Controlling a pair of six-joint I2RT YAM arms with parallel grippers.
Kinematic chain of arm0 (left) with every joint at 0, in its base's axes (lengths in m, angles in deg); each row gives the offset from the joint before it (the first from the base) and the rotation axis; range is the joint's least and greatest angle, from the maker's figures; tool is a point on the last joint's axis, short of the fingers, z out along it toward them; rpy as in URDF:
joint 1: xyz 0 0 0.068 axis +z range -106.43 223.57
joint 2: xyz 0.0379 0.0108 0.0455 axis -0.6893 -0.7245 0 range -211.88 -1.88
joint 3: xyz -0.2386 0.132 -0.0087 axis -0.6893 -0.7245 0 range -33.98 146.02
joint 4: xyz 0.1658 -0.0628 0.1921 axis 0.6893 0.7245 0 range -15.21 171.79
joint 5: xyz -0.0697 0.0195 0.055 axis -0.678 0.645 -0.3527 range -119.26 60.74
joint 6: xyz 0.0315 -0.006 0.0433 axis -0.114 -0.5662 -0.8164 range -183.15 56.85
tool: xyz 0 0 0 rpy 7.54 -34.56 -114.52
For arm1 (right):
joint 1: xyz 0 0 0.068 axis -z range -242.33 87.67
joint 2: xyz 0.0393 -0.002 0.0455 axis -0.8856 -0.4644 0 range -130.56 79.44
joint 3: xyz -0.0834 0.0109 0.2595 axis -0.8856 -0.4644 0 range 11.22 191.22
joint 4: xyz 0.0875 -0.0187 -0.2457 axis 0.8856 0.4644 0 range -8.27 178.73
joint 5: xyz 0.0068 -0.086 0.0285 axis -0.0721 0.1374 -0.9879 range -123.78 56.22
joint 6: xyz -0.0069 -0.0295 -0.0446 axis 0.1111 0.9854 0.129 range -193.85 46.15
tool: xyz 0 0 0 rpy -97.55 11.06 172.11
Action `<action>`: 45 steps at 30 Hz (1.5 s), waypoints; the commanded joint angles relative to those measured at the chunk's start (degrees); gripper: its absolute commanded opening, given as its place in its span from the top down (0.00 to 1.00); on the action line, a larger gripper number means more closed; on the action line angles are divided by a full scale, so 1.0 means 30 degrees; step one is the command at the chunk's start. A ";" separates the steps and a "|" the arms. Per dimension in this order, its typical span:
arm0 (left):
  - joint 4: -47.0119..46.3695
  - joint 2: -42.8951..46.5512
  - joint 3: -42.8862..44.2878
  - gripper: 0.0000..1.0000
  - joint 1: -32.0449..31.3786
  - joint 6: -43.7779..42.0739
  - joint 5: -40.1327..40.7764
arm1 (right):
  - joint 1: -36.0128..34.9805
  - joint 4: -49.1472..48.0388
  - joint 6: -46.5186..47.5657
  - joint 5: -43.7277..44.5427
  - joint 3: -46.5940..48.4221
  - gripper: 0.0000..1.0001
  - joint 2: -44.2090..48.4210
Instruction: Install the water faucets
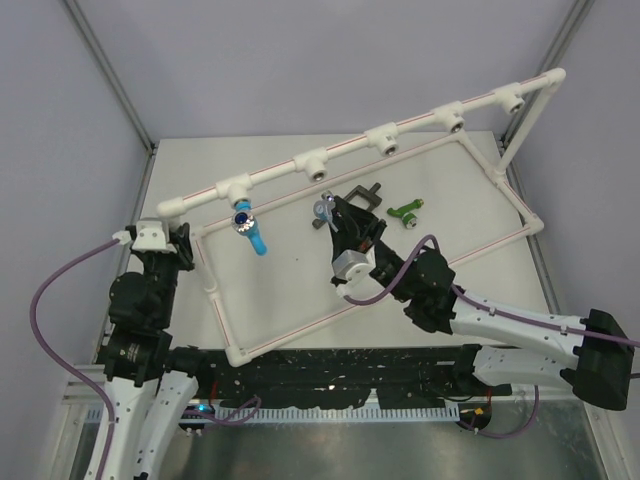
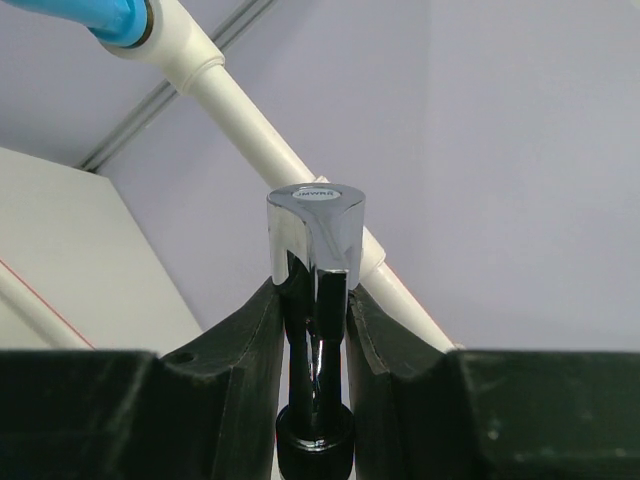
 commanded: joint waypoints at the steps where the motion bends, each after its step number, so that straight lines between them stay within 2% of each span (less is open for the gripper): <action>1: -0.0171 -0.0235 -0.0066 1.00 -0.0227 0.0017 -0.0253 | -0.0351 -0.4549 0.3902 0.0653 0.0776 0.95 -0.0797; 7: 0.0357 -0.1438 0.0051 1.00 -0.0725 0.0018 0.1154 | -0.0352 -0.5017 0.6892 0.0390 0.1215 0.95 -0.2174; 15: 0.0299 -0.1966 -0.0066 1.00 -0.0931 -0.0129 0.1214 | -0.0352 -0.5812 1.0375 0.0506 0.1713 0.95 -0.3698; 32: 0.0240 -0.1849 -0.0125 1.00 -0.1048 -0.0275 0.0979 | 0.0087 -0.4874 1.2519 0.1149 0.2621 0.95 -0.5221; 45: 0.0211 -0.1761 -0.0154 1.00 -0.1106 -0.0393 0.0980 | 0.0263 -0.6132 1.2959 0.2147 0.2710 0.95 -0.5516</action>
